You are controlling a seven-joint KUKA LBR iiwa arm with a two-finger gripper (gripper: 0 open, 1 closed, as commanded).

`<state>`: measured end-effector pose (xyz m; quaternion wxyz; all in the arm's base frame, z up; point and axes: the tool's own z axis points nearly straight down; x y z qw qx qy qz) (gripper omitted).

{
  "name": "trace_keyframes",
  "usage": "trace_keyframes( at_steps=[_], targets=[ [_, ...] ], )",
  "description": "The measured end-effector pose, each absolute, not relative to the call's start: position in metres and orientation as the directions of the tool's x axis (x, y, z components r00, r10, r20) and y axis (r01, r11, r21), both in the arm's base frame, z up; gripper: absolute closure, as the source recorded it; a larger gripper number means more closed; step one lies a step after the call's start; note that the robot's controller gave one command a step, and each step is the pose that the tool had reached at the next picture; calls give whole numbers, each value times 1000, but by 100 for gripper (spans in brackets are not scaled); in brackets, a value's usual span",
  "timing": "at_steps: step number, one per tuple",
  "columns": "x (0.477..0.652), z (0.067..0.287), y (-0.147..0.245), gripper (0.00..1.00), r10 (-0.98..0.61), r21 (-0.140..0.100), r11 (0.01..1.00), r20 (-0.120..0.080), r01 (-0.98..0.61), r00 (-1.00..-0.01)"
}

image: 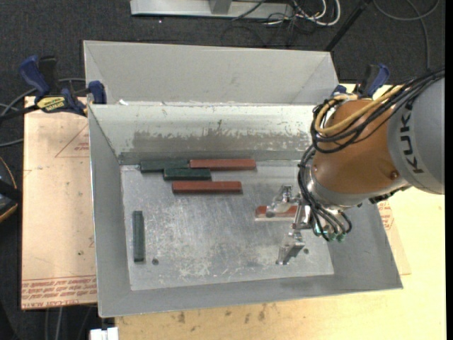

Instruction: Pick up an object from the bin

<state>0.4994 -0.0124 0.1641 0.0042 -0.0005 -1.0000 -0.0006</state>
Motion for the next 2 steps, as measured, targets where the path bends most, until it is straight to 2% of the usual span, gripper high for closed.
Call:
trace_keyframes(
  at_steps=[1, 2],
  targets=[
    [501, 168, -12, 0, 0, 1, 1000, 0, 0, -1000],
    [558, 100, -35, 100, 13, 0, 1000, -8, 13, -1000]
  ],
)
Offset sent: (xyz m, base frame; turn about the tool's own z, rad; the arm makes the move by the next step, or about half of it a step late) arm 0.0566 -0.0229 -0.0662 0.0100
